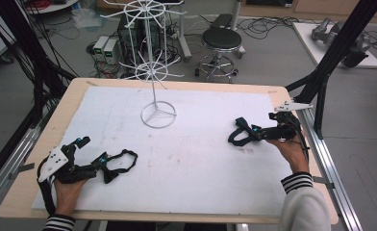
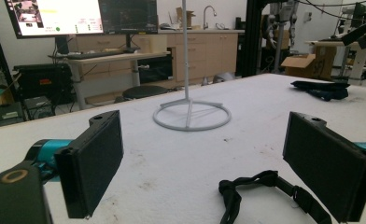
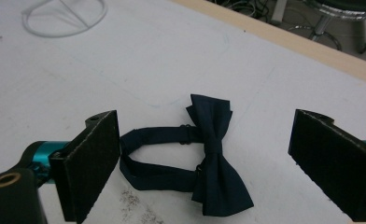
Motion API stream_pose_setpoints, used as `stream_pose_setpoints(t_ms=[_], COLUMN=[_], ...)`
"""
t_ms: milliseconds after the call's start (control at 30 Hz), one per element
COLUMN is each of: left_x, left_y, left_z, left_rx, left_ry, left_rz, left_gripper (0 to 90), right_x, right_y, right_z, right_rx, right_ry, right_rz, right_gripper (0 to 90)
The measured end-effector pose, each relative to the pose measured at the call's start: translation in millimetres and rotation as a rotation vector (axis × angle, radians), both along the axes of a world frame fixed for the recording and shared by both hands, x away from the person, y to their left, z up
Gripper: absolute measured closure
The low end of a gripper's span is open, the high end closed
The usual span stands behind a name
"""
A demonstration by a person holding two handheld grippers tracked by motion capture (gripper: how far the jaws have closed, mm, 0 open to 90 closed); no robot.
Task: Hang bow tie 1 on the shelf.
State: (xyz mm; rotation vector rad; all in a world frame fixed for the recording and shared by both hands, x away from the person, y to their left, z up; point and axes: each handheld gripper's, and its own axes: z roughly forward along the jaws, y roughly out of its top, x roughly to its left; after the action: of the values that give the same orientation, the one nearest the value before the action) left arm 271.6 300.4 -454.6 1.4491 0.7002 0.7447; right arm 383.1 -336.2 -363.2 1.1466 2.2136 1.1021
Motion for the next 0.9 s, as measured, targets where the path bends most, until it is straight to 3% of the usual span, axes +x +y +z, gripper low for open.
stream_pose_setpoints(t_ms=[433,767,833,900], left_x=[0.1,0.1,0.0,0.0], left_y=[-0.1,-0.1,-0.1,0.0], left_z=[-0.1,0.0,-0.1,0.0], left_rx=[-0.001,0.000,0.000,0.000], left_ry=[0.000,0.000,-0.001,0.000], left_rz=[0.001,0.001,0.001,0.001], left_gripper=[12.6,12.6,12.6,12.6], right_x=[26.5,36.1,40.5,41.7], right_y=[5.2,4.9,5.5,5.9], right_z=[-1.9,-3.8,-5.9,-5.4], right_rx=[-0.071,-0.088,-0.125,-0.136], right_ry=[0.106,0.143,0.185,0.194], right_rz=[0.027,0.032,0.041,0.048], right_gripper=[8.5,8.6,8.6,8.6])
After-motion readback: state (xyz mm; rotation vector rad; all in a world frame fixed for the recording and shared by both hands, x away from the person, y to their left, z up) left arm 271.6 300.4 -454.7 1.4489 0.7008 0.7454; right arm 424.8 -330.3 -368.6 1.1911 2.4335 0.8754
